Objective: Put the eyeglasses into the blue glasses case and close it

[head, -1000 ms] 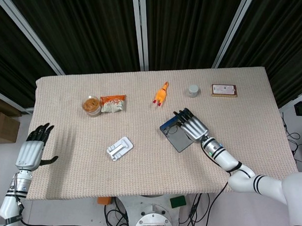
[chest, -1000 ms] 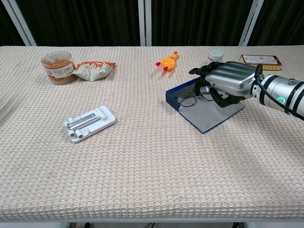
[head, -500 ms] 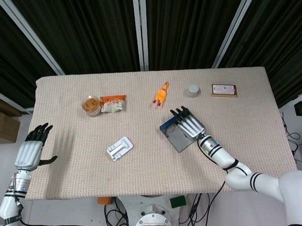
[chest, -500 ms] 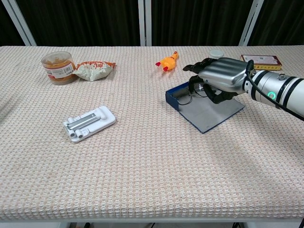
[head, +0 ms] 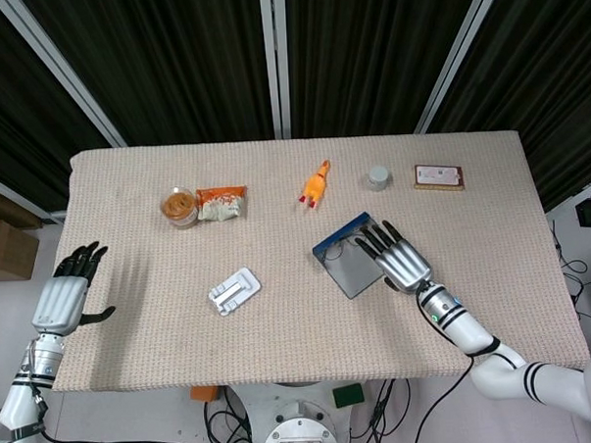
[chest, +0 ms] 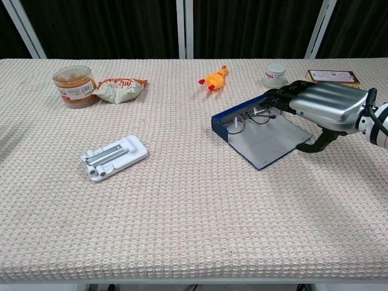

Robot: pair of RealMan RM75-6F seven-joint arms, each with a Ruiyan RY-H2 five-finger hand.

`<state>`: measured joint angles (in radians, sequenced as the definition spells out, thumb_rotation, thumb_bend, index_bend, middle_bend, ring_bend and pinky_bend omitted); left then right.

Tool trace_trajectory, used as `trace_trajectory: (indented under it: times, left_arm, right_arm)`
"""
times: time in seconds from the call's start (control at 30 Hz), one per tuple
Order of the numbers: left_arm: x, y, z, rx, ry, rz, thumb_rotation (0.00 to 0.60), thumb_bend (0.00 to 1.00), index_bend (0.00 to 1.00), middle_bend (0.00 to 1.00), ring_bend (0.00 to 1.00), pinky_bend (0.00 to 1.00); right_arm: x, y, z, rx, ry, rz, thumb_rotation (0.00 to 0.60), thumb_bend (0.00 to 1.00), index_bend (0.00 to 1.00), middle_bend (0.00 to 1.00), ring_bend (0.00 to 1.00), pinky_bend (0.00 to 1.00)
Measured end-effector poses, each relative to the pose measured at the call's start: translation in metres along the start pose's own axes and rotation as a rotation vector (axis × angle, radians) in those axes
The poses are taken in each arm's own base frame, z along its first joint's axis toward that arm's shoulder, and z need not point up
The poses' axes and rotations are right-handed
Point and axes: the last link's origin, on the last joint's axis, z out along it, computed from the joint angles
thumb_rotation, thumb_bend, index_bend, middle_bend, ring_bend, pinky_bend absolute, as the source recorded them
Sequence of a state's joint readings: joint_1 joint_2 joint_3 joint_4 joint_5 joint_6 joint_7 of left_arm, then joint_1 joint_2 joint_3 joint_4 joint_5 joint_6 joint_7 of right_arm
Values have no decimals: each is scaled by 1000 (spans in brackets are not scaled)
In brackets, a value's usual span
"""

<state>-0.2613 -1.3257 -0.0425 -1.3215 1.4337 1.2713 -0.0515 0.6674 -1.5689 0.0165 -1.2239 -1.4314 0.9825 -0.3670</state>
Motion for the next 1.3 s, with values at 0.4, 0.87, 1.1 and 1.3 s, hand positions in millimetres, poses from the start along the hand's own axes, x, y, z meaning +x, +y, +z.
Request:
trace_trajectory:
  times: [0.4, 0.87, 1.1, 1.3]
  left_arm:
    - [-1, -4, -1, 14, -3, -2, 579, 120, 5, 0, 0, 143]
    - [-2, -10, -2, 22, -8, -6, 578, 120, 5, 0, 0, 144]
    - [-2, -10, -1, 20, -10, -7, 580, 120, 5, 0, 0, 144]
    - [-2, -9, 1, 17, -13, -7, 581, 120, 5, 0, 0, 145]
  right_arm:
    - [-8, -11, 9, -12, 32, 27, 600, 137, 0, 0, 0, 0]
    - [-4, -19, 20, 28, 52, 30, 600, 271, 137, 0, 0, 0]
    - [-2, -19, 20, 43, 43, 24, 600, 398, 300, 0, 0, 0]
    - [-2, -15, 21, 46, 24, 20, 600, 469, 384, 0, 0, 0]
